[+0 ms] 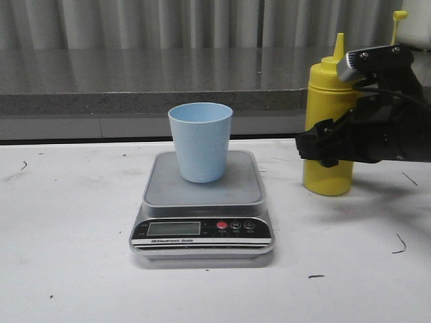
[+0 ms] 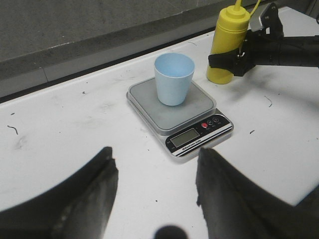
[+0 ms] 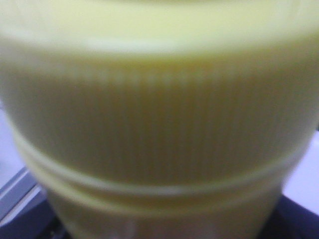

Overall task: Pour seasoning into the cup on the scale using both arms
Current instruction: 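Turn the bottle upright and set it back on the table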

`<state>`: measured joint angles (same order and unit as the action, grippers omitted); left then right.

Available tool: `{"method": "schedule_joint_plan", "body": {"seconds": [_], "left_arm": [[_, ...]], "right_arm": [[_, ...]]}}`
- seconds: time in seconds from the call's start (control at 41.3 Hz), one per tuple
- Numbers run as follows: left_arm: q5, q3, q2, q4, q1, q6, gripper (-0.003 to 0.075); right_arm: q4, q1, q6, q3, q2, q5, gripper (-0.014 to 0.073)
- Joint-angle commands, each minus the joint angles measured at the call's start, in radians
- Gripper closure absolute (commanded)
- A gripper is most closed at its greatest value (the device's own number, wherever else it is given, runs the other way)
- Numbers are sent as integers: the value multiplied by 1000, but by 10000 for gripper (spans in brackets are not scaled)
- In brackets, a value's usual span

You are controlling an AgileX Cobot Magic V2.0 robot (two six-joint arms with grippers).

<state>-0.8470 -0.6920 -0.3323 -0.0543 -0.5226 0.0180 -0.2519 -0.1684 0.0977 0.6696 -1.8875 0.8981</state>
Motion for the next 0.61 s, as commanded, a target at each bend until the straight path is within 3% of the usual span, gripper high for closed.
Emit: {"method": "schedule_joint_plan", "body": {"seconds": [0.0, 0.218, 0.582], "left_arm": [[83, -25, -10, -4, -5, -8, 356], [83, -25, -10, -4, -5, -8, 356], [83, -25, -10, -4, -5, -8, 356]], "right_arm": [[29, 9, -15, 24, 43, 121, 172], [33, 9, -4, 24, 44, 62, -15], [21, 5, 52, -35, 188, -152, -12]]}}
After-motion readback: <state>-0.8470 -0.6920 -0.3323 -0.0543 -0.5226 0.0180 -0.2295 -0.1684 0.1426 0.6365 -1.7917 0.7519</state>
